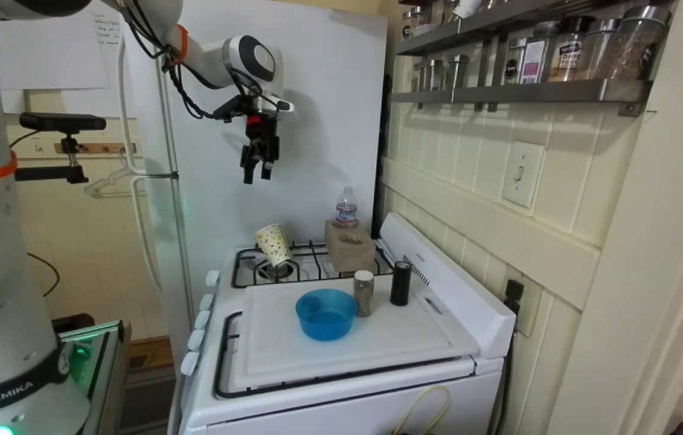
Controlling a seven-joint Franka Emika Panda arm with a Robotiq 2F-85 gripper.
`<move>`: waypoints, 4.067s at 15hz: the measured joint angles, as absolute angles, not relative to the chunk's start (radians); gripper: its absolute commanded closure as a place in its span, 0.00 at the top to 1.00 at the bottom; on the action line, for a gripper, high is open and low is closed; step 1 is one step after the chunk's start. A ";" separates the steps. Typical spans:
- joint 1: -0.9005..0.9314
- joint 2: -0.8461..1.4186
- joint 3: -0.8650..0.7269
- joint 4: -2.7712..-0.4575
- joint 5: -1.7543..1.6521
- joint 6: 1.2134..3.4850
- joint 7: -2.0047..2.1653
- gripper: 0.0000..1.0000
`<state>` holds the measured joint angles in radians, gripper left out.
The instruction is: Put the coffee cup into the cup holder
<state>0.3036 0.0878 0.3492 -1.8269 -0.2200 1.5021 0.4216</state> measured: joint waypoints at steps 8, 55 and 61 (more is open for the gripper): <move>0.350 0.187 0.335 -1.862 -0.307 1.701 0.540 1.00; 0.521 0.245 0.301 -1.960 -0.531 1.928 0.778 0.01; 0.477 -0.017 0.316 -2.163 -0.420 1.986 0.921 0.01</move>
<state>0.4774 -0.0169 0.3156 -2.1628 -0.4204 1.9863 0.9210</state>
